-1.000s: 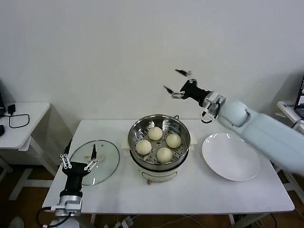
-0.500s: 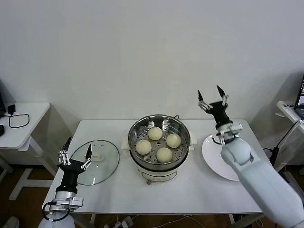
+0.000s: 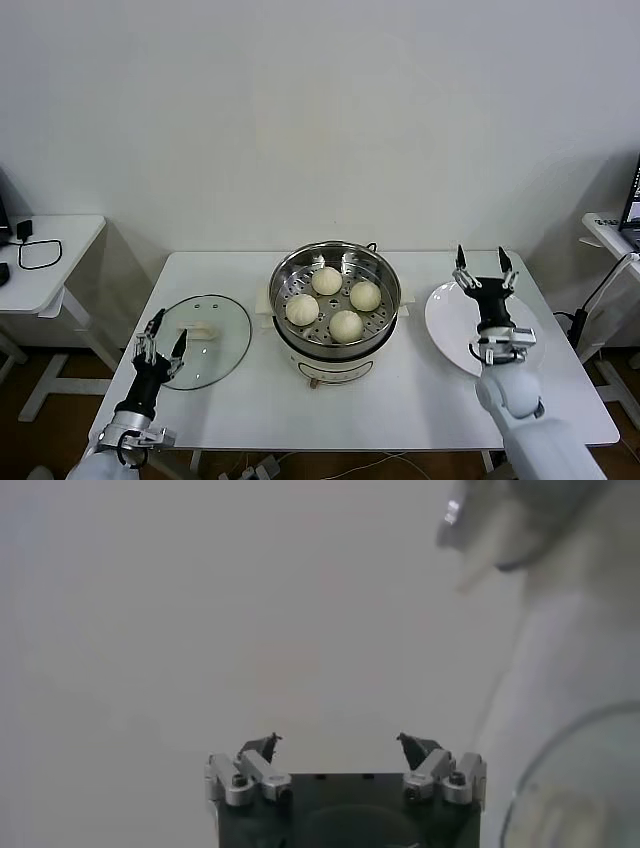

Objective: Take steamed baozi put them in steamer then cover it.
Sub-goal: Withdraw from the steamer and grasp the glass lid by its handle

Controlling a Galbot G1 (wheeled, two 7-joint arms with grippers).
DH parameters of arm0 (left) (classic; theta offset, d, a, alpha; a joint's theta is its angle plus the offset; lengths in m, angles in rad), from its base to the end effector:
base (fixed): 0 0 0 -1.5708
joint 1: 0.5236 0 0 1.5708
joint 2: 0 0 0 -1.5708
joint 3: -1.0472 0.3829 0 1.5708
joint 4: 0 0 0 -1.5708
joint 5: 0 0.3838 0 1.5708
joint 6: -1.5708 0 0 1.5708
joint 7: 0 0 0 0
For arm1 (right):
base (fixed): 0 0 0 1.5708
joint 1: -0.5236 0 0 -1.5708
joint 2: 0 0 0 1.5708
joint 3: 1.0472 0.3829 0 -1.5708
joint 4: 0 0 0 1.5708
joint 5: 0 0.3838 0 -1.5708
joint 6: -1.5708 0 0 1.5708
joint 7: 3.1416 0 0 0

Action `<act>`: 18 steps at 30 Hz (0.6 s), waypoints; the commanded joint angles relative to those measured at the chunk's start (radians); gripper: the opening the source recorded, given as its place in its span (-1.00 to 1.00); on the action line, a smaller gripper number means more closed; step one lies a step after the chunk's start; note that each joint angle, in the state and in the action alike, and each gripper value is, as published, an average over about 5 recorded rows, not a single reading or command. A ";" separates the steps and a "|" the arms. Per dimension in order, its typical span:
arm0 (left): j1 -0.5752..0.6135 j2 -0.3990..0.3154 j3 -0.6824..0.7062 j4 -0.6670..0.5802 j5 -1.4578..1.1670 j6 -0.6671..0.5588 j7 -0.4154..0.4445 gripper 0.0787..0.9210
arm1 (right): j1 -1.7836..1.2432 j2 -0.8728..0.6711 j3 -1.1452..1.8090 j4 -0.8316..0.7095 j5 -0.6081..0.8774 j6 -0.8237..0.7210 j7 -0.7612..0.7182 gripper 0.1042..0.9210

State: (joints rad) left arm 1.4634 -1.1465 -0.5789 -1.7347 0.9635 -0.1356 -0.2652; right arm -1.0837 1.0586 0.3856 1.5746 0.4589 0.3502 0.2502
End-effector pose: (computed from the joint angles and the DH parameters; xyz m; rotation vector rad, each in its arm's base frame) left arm 0.2313 0.1509 -0.4119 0.0763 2.3704 1.9131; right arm 0.3668 -0.1409 -0.3720 0.1695 2.8831 0.0050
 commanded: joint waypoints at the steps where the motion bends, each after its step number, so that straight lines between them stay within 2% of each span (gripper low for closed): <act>1: -0.049 0.021 0.033 0.169 0.174 -0.076 0.014 0.77 | -0.123 0.064 0.100 0.012 -0.029 0.002 -0.001 0.76; 18: -0.229 0.024 0.102 0.313 0.214 -0.083 -0.007 0.77 | -0.101 0.086 0.085 -0.012 -0.049 -0.022 -0.011 0.76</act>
State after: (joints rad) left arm 1.3354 -1.1234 -0.5041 -1.5253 1.1300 -0.2036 -0.2608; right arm -1.1649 1.1299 0.4552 1.5660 0.4226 0.3320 0.2426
